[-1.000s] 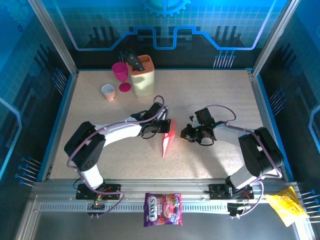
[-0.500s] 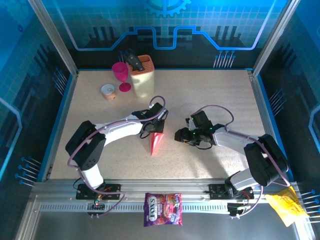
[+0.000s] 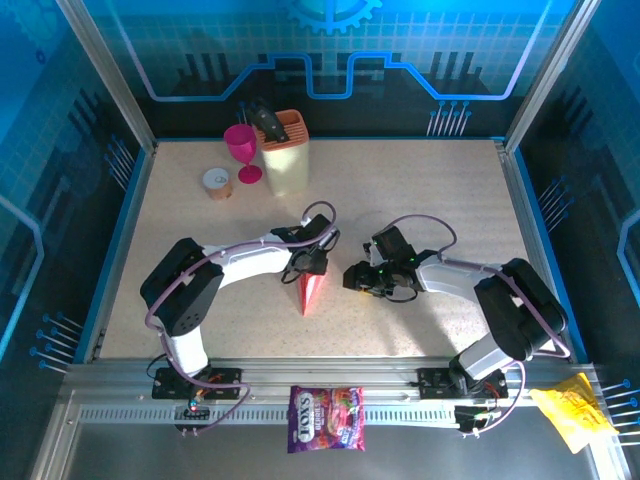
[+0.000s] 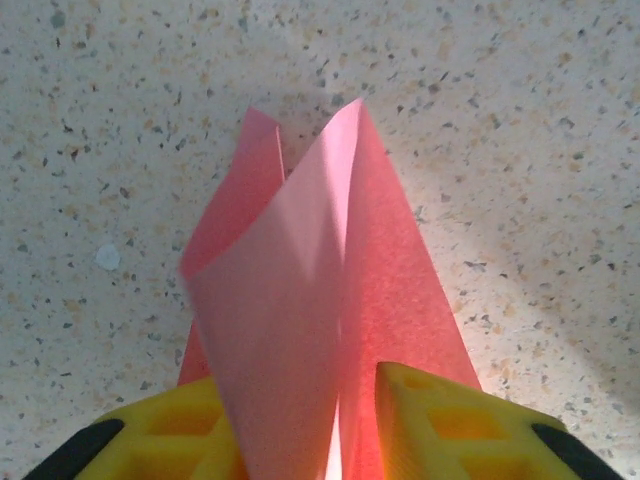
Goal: Fold a paper plane with a square sheet of paper (pick it up from the middle)
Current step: Move the paper plane to the center of the table.
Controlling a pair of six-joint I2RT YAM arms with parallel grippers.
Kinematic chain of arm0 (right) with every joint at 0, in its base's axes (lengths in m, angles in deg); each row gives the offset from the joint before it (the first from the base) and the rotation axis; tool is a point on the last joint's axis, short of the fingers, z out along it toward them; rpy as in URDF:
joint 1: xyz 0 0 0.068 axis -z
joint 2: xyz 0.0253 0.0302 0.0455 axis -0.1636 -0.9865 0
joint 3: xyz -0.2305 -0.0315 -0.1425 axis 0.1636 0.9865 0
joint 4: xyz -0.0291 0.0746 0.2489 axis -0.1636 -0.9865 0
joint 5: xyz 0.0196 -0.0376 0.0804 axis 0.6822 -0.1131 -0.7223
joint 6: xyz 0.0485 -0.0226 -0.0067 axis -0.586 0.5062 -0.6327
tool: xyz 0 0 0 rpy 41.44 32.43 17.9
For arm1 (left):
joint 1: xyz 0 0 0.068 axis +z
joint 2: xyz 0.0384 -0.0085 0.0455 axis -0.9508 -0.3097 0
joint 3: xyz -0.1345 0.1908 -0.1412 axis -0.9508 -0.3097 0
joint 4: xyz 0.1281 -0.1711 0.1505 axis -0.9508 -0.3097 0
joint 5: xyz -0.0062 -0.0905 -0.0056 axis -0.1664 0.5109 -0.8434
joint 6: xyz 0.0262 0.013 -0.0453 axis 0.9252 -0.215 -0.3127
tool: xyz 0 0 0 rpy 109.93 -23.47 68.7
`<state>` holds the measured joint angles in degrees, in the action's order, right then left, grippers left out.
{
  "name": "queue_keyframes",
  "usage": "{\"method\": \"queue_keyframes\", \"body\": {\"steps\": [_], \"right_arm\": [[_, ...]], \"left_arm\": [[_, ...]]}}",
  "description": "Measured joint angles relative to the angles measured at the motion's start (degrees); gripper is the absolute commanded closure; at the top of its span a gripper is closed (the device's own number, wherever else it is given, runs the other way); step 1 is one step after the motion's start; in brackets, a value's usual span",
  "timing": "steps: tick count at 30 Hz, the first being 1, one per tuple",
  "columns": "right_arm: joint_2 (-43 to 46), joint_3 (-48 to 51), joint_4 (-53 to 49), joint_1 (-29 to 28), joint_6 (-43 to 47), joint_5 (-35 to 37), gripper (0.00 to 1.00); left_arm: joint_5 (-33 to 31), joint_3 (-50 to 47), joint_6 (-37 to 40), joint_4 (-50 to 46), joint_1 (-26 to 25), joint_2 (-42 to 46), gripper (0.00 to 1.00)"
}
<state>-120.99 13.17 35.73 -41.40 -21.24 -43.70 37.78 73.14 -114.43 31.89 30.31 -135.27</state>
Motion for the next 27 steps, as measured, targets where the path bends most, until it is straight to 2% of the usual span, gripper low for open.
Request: {"method": "queue_keyframes", "body": {"steps": [3,15,27], "right_arm": [[-0.31,-0.02,0.13,0.00,0.00,0.02,0.49],[-0.79,-0.11,0.17,-0.02,0.00,0.00,0.50],[-1.05,-0.11,0.68,-0.26,0.02,-0.02,0.50]], "left_arm": [[0.59,-1.11,-0.04,-0.02,-0.20,0.35,0.65],[1.51,-4.24,-2.58,0.20,-2.10,4.52,0.49],[3.45,-8.63,-4.26,1.22,-2.40,8.28,0.49]]}}
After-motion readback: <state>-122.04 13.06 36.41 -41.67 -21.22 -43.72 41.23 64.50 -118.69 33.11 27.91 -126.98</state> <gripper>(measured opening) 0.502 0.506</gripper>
